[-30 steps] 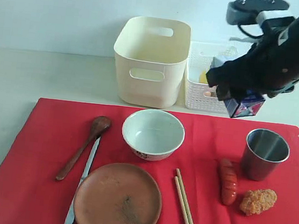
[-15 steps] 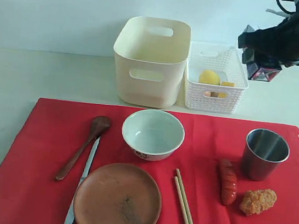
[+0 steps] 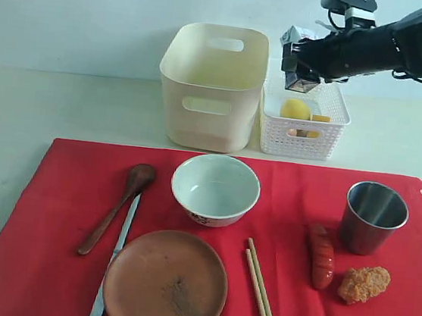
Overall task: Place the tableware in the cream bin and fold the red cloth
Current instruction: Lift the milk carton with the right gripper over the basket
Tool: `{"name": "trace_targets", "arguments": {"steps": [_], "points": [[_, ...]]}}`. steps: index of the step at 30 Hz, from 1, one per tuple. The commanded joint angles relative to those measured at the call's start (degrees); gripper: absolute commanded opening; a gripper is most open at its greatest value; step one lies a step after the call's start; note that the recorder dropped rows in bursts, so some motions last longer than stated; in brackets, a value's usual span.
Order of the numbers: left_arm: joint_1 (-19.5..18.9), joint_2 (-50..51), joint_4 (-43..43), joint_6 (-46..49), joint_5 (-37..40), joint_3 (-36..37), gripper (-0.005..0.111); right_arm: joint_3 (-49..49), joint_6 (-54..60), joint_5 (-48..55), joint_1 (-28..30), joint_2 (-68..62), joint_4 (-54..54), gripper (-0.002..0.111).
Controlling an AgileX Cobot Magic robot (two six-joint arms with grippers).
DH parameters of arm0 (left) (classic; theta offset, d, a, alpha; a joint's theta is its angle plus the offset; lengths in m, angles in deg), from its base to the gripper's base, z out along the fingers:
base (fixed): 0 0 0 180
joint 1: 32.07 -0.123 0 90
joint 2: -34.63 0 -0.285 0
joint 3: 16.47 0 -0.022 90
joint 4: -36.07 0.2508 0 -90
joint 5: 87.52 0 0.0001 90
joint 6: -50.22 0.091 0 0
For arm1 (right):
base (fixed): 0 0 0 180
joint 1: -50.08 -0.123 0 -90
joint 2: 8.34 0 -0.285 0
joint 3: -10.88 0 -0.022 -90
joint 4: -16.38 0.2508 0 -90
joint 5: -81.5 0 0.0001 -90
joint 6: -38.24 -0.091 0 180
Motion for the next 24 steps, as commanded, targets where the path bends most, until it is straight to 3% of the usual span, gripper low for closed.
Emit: {"name": "trace_targets", "arguments": {"steps": [1,15,24], "points": [[-0.19,-0.35,0.04,0.06,-0.39,0.16,0.000,6.14,3.75,-1.54,0.25,-3.99,1.42,0.000],[-0.19,-0.35,0.04,0.06,-0.39,0.16,0.000,11.94,8.81,-12.02,0.25,-9.59,-10.87,0.000],[-0.19,-0.35,0.04,0.06,-0.39,0.16,0.000,11.94,12.45,-15.56,0.25,-10.00,-11.27,0.001]]}}
